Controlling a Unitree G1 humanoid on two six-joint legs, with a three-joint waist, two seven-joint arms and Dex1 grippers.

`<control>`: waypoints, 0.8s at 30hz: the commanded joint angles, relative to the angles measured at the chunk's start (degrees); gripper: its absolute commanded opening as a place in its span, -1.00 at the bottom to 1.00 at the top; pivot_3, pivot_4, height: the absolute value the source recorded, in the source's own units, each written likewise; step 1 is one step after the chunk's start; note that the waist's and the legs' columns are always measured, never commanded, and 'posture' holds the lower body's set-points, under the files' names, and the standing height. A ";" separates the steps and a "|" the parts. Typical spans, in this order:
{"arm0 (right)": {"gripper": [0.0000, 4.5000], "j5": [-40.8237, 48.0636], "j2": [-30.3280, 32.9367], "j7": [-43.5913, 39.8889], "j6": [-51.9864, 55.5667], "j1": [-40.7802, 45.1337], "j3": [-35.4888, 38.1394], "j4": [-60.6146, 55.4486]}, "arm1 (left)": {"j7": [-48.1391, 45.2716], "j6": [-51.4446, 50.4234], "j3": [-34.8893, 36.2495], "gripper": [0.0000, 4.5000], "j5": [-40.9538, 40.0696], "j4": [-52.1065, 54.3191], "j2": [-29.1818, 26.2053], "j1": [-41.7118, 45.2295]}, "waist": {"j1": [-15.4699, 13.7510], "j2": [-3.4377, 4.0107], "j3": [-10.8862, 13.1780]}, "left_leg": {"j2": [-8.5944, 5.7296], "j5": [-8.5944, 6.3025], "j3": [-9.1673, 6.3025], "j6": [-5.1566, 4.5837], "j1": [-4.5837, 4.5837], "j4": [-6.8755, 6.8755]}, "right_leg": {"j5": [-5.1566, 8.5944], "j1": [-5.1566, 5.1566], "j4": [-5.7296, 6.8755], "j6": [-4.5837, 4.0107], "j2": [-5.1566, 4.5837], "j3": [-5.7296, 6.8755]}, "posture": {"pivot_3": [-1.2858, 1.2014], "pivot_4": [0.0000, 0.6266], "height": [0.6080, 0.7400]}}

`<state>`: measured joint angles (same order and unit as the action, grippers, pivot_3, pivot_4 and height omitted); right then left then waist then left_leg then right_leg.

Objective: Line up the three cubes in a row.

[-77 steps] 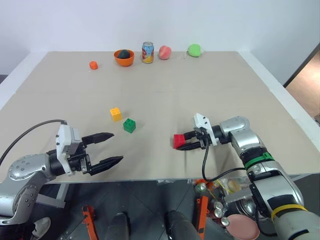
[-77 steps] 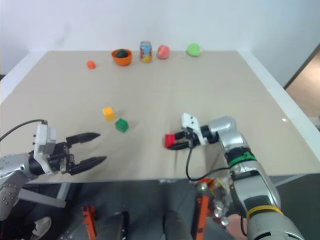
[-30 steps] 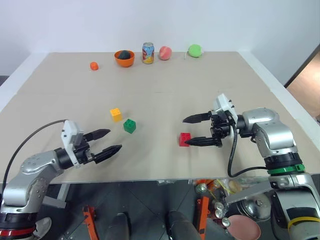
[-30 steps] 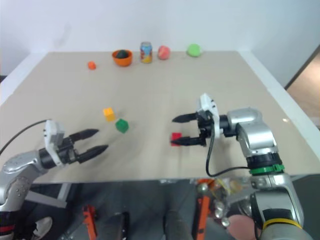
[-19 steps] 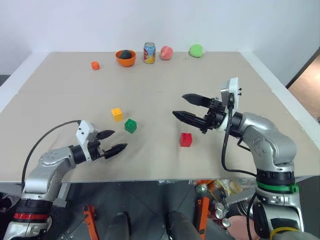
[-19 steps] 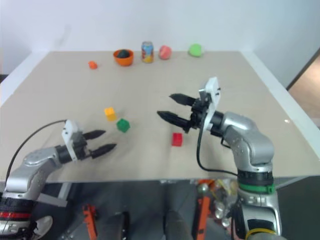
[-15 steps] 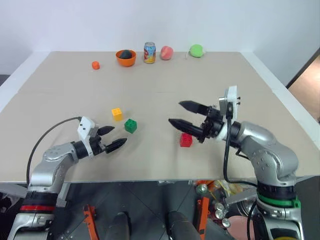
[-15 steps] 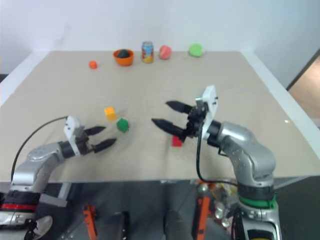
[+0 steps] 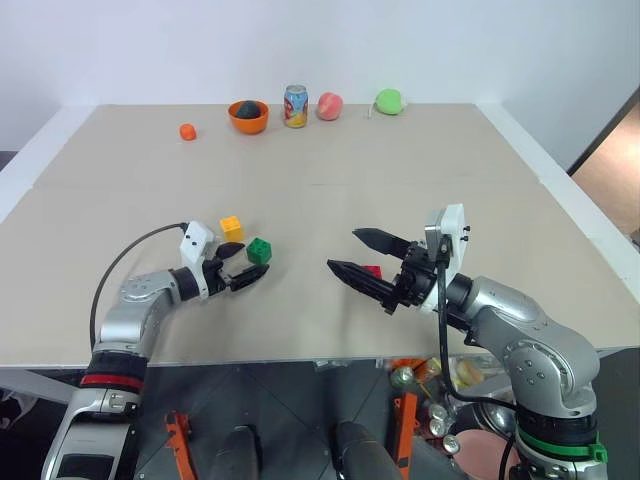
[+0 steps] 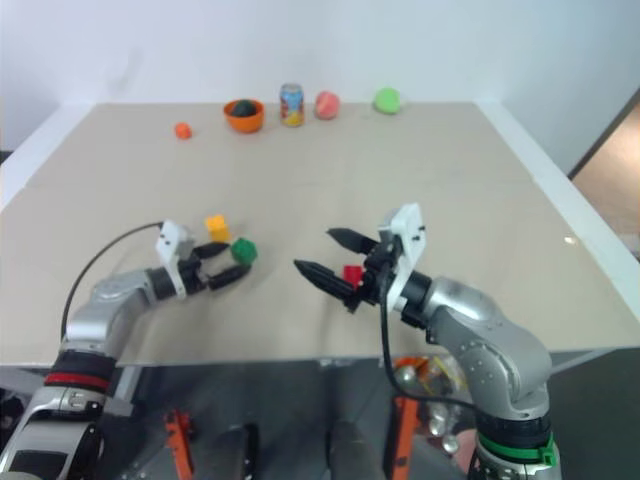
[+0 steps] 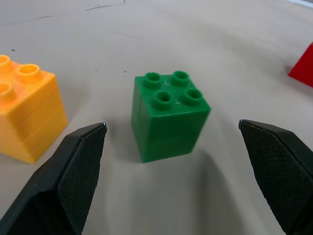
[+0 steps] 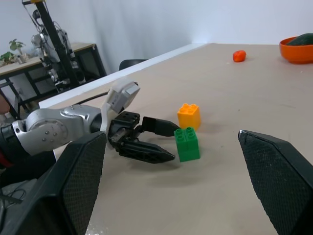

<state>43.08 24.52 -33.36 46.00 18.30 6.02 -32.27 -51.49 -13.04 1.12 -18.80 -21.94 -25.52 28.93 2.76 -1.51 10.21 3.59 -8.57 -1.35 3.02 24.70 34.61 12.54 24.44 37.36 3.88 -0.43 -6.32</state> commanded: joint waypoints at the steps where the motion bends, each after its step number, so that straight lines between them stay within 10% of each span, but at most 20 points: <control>1: 0.98 2.02 -0.24 1.27 -0.63 -0.17 0.58 -2.62 | 1.84 4.10 -0.43 1.00 2.97 -2.85 0.76 2.36 | -0.01 0.00 0.00 | 0.00 0.00 0.00 0.00 0.01 0.00 | 0.00 0.00 0.00 0.00 0.00 0.00 | 0.03 -0.52 1.00; 10: 1.00 2.77 0.09 3.05 -1.39 -0.80 -0.12 -2.70 | 1.94 7.91 -1.06 -0.40 5.25 -6.82 2.79 4.76 | -0.01 -0.01 0.00 | 0.00 0.00 -0.02 0.00 0.00 0.00 | 0.00 -0.01 0.00 0.00 0.00 0.00 | 0.03 -0.52 1.00; 24: 1.00 9.24 9.54 -4.94 -0.95 -6.59 5.67 -3.61 | -17.58 16.26 -7.04 -0.44 4.13 -5.53 3.91 9.74 | -0.13 -0.03 0.01 | -0.02 0.00 -0.05 0.00 0.13 0.00 | 0.02 -0.01 -0.10 0.04 -0.01 0.00 | 0.03 -0.52 1.00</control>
<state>50.05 32.77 -35.81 45.73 12.27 8.78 -33.63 -65.90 0.99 -5.18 -14.09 -28.14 -21.39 36.67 2.62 -1.55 10.22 3.57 -8.57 -1.40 3.02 24.84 34.61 12.56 24.43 37.22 3.92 -0.44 -6.32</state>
